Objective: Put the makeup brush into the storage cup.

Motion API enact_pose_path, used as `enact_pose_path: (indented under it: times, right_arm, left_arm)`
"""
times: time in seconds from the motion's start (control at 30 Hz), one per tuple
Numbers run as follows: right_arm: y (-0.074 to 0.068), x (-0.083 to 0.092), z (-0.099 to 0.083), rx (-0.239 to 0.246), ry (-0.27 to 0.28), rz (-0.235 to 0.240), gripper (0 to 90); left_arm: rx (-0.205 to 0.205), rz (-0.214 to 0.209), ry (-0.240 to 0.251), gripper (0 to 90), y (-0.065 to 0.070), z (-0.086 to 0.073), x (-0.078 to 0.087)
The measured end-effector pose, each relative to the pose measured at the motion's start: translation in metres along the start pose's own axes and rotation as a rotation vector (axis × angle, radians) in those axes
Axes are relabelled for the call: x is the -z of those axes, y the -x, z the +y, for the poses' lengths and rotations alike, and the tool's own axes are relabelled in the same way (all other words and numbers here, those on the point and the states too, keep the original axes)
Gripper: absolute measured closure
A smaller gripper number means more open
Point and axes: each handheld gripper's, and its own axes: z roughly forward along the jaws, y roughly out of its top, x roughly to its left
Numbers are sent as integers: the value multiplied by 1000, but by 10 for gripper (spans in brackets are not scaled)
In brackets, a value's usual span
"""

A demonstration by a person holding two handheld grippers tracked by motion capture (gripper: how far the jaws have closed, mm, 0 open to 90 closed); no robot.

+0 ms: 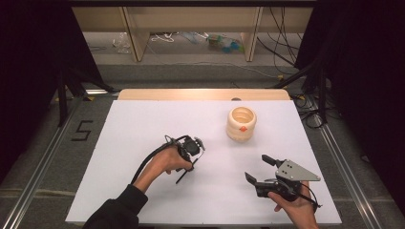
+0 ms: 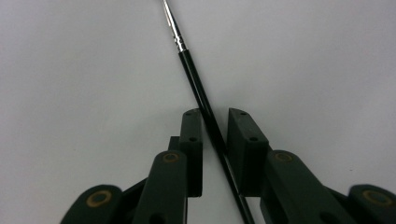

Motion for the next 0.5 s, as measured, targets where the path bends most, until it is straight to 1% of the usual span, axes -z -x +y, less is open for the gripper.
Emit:
enact_pose_path:
  times: [0.03, 0.1, 0.13, 0.2, 0.3, 0.33, 0.43, 0.5]
  right_arm:
    - [0, 0, 0, -1, 0, 0, 182]
    - [0, 1, 0, 0, -6, 4, 182]
    - [-1, 0, 0, -6, -1, 0, 182]
    - [-1, 0, 0, -6, -3, 4, 182]
    - [-1, 1, 0, -8, -13, 12, 182]
    - [-1, 0, 0, -4, -2, 4, 182]
    - [-1, 0, 0, -8, -5, 10, 182]
    - [-2, 0, 0, -9, -10, 12, 183]
  left_arm:
    - [-13, 3, -2, 776, 0, 1, 0]
    - [-3, 1, -6, 777, 0, 2, -1]
    - [-4, -1, -14, 778, -1, 3, -1]
    - [-19, 0, -24, 780, -1, 4, 0]
    - [-18, -7, -18, 785, -2, 4, -1]
    - [-21, -8, -18, 792, -2, 4, -1]
    - [-33, -7, -21, 804, -1, 4, -1]
    - [-39, -8, -12, 825, 0, 4, -1]
